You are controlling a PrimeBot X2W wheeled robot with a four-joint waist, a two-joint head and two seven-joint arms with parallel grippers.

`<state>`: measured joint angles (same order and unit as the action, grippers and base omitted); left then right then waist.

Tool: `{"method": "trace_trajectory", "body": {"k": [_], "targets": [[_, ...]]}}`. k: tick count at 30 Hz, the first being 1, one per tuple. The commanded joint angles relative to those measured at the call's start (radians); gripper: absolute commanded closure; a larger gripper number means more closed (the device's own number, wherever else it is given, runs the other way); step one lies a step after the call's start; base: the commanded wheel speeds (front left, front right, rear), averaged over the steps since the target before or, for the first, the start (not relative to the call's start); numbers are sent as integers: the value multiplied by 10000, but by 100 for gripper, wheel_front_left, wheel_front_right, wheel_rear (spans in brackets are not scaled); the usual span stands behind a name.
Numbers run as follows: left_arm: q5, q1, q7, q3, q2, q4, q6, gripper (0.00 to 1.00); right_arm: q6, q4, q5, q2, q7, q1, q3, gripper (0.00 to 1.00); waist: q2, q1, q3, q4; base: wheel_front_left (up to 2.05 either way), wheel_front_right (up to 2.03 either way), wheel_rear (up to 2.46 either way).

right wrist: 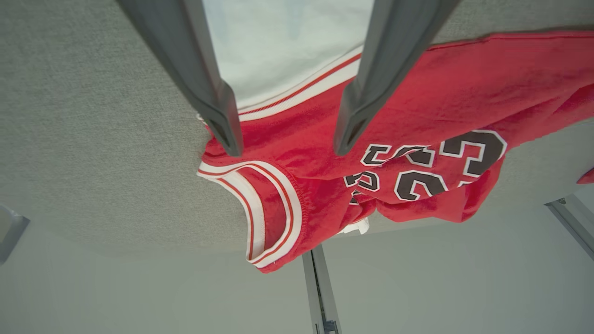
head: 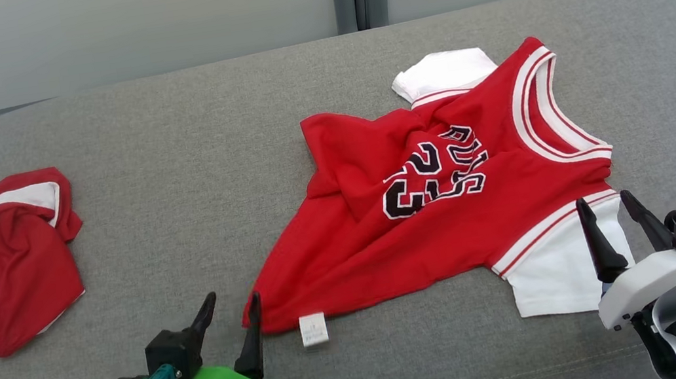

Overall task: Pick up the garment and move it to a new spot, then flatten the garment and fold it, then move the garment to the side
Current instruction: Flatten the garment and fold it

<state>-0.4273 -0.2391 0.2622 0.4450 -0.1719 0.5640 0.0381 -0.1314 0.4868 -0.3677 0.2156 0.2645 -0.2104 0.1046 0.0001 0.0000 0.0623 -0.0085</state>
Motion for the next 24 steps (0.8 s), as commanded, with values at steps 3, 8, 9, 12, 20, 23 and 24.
{"method": "trace_trajectory", "body": {"k": [3,8,9,12,20,23,24], "targets": [[405,465,15,-656,93,-514,-215,0,13,22,-89,85,20,157,-60,0,-1,0,-122,19,0,0,0],[962,1129,15,-1586,223,-1392,-326,0,13,-74,-47,66,20,256,-67,0,-1,0,-325,55,0,0,0],[1072,1254,15,-1767,247,-1578,-348,0,13,-103,-22,66,20,263,-55,0,-1,0,-375,63,0,0,0],[1357,1618,15,-2293,355,-2099,-345,0,13,-222,41,33,20,296,-43,0,-1,0,-516,77,0,0,0],[1927,2252,15,-3498,568,-3199,-293,0,13,-736,100,25,20,416,-55,0,-1,0,-713,64,0,0,0],[2265,2559,15,-3880,568,-3431,-152,0,13,-1037,270,120,20,507,-76,0,-1,0,-833,-3,0,0,0],[2312,2620,15,-3991,549,-3489,-135,0,15,-1102,324,146,20,542,-96,0,-1,0,-869,-25,0,0,0]]}}
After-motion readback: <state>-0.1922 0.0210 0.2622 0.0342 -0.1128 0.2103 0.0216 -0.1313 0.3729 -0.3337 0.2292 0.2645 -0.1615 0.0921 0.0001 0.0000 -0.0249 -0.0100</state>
